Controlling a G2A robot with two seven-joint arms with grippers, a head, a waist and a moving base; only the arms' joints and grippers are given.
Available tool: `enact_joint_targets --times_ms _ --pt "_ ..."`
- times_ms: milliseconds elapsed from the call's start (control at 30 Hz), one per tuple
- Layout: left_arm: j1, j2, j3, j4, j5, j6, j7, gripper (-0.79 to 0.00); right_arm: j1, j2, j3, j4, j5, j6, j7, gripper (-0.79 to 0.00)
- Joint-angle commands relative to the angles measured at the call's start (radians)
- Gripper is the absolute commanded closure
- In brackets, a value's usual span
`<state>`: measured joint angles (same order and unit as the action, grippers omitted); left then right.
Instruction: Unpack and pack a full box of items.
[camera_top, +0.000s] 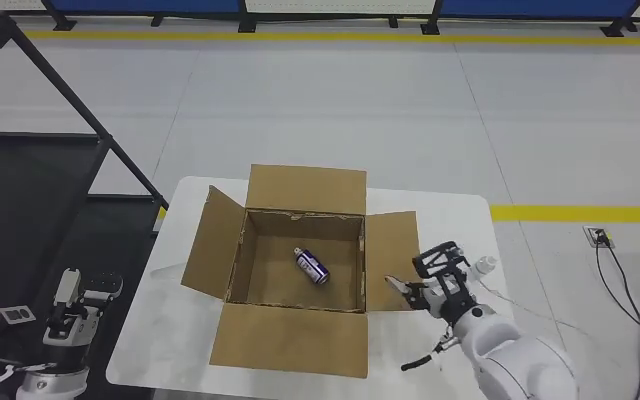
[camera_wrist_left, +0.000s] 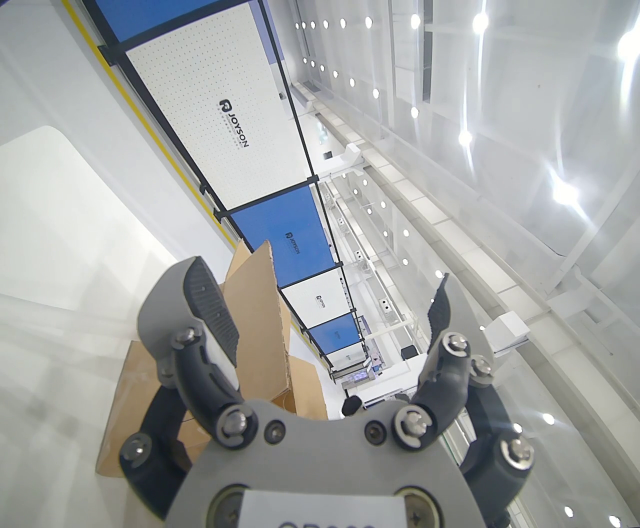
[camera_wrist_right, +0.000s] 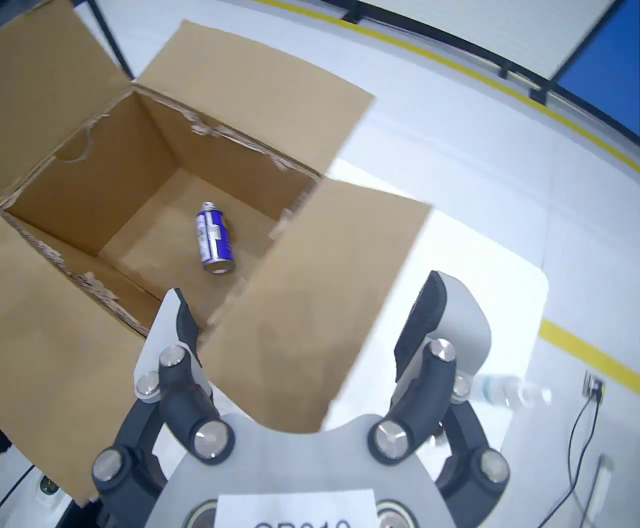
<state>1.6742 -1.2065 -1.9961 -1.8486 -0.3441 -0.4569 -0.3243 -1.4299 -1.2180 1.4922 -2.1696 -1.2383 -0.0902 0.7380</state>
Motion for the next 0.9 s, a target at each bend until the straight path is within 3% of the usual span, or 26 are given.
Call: enact_joint_targets --times_ms 0,100,233,467,700,733,800,833,867 --pt "0.000 0.000 0.000 0.000 0.000 0.000 0.000 -0.785 -0.127 0.004 0.147 0.012 0.087 -0.005 -0.052 -0.785" --pt "0.000 0.000 0.000 0.000 0.000 0.000 0.000 -0.785 -0.210 0.008 0.268 0.088 0.212 -0.065 -0.103 -0.785" --pt "0.000 0.000 0.000 0.000 0.000 0.000 0.000 -0.785 -0.170 0.016 0.325 0.265 0.320 -0.137 -0.083 -0.785" --pt "0.000 0.000 0.000 0.000 0.000 0.000 0.000 -0.785 -0.001 0.029 0.284 0.526 0.352 -0.251 -0.062 -0.785" --pt "0.000 0.000 0.000 0.000 0.000 0.000 0.000 -0.785 0.119 0.036 0.203 0.660 0.283 -0.254 -0.019 -0.785" --pt "0.000 0.000 0.000 0.000 0.000 0.000 0.000 -0.785 0.133 0.036 0.192 0.673 0.275 -0.247 -0.014 -0.720" --pt "0.000 0.000 0.000 0.000 0.000 0.000 0.000 -0.785 0.154 0.037 0.177 0.696 0.270 -0.240 -0.009 -0.468" --pt "0.000 0.000 0.000 0.000 0.000 0.000 0.000 -0.785 0.165 0.037 0.173 0.708 0.267 -0.236 -0.004 -0.379" --pt "0.000 0.000 0.000 0.000 0.000 0.000 0.000 -0.785 0.172 0.038 0.168 0.717 0.266 -0.236 -0.001 -0.348"
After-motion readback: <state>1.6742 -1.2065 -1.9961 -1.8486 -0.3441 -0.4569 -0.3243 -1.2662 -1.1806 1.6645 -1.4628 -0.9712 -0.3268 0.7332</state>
